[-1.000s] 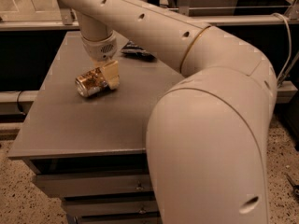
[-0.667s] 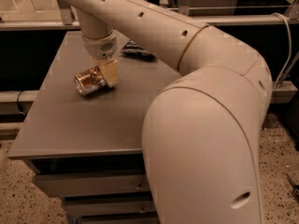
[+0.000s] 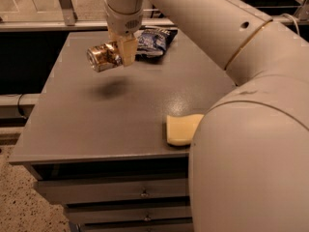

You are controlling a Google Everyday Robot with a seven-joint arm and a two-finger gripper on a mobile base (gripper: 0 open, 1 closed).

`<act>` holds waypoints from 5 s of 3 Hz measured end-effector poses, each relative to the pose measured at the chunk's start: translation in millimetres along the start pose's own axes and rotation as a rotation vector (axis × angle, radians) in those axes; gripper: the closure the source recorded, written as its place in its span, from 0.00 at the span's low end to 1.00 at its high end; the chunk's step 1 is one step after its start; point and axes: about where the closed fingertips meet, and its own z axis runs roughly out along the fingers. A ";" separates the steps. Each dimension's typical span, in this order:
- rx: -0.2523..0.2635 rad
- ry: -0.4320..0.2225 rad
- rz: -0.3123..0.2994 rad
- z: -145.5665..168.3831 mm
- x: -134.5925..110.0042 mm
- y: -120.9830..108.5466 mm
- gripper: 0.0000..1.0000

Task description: Place orange can upright

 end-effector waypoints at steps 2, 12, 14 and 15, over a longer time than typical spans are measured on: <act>0.000 0.047 -0.063 -4.7 0.5 -0.5 1.00; 0.431 0.062 -0.871 -89.7 104.3 20.9 1.00; 0.632 0.093 -0.915 -70.3 127.9 56.0 1.00; 0.673 0.179 -1.025 -61.7 117.8 63.6 1.00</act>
Offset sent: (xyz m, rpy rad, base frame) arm -0.0011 -0.0031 0.0745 -0.5977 -0.3657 0.4286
